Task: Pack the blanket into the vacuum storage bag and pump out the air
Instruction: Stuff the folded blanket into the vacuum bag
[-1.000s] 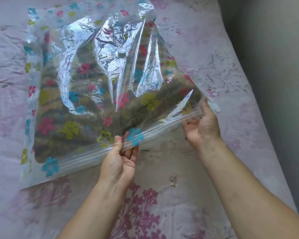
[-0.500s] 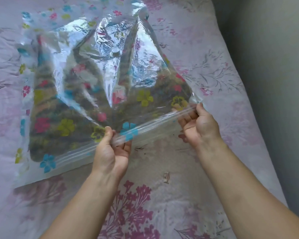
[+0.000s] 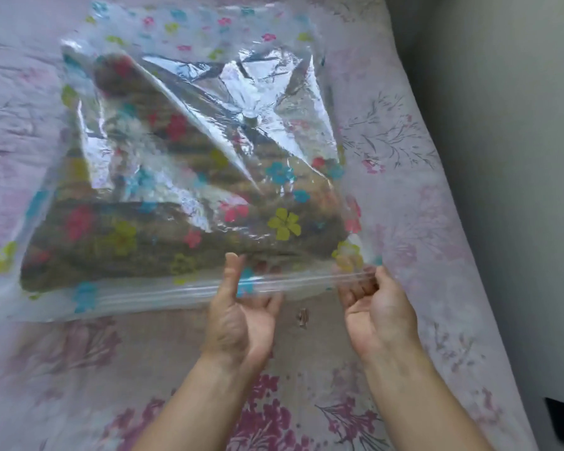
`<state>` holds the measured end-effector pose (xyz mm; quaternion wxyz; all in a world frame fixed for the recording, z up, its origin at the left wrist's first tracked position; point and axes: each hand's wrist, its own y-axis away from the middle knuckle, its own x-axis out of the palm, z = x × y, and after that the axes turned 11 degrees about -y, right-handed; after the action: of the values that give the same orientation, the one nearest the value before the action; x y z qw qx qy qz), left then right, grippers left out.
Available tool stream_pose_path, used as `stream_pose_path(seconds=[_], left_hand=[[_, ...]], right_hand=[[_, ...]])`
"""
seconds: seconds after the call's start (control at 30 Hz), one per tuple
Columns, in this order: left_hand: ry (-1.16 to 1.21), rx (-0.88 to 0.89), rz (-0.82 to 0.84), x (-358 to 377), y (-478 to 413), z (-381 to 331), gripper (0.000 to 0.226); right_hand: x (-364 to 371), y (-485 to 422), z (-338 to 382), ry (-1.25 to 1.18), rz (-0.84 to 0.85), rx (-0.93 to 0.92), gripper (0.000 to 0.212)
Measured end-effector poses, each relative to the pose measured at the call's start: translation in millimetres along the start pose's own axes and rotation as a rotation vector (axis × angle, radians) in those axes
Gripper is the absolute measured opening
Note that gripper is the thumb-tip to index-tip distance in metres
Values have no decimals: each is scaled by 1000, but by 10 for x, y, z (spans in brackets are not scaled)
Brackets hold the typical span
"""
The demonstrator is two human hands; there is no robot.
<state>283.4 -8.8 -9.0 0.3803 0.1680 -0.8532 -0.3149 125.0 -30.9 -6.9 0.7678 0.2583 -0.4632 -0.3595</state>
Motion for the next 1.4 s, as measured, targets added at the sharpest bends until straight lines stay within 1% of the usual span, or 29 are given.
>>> stream_pose_path(seconds=[0.03,0.07,0.13,0.17,0.23,0.27,0.3,0.37,0.43,0.5,0.67,0.73,0.8,0.87,1.03,1.13,1.2,1.27,1.3,1.33,1.4], left_hand=[[-22,-14,24,13,8,65,35],[-41,-15,31,8,-11,115,25],[-34,-6,-40,-17,-111,161,10],[-23,-6,-99,-42,-181,159,7],[-19,-5,-196,-112,-314,113,13],[-17,6,-224,-139,-350,88,14],[-16,19,-231,-156,-364,75,16],[-42,23,-187,-130,-321,97,14],[-68,8,-117,-48,-234,178,10],[-36,-19,-59,48,-196,277,14],[87,-19,33,170,-295,310,30],[134,-9,48,174,-357,268,32],[145,4,60,198,-407,212,29],[175,7,65,240,-459,164,20],[274,-43,123,345,-618,95,7],[296,-59,201,430,-760,47,8],[290,-58,208,434,-819,47,8],[222,-50,187,367,-791,90,8],[175,-47,166,306,-740,122,12],[133,-38,139,222,-699,162,21],[63,-14,29,13,-612,267,39]], right_hand=[[-67,23,-6,12,-15,11,33],[-139,53,-21,46,-22,33,29],[-286,94,-57,183,-54,106,24],[-369,80,-60,268,-74,132,27],[-522,11,-26,398,-114,109,33],[-577,-44,14,443,-134,55,33],[-619,-104,58,486,-148,-13,30],[-656,-228,143,565,-129,-113,24],[-641,-340,194,573,-52,-86,22],[-608,-433,219,557,-7,-26,24],[-559,-563,220,487,19,-4,22],[-554,-587,209,488,27,-22,19],[-542,-591,179,500,26,-63,17],[-536,-589,141,512,5,-101,17],[-564,-581,102,483,-3,-122,14],[-575,-584,87,494,6,-128,14],[-577,-582,94,502,3,-128,14],[-587,-578,127,526,7,-119,17],[-603,-576,148,540,13,-112,19],[-615,-578,164,553,22,-109,19],[-637,-577,183,580,31,-123,19]])
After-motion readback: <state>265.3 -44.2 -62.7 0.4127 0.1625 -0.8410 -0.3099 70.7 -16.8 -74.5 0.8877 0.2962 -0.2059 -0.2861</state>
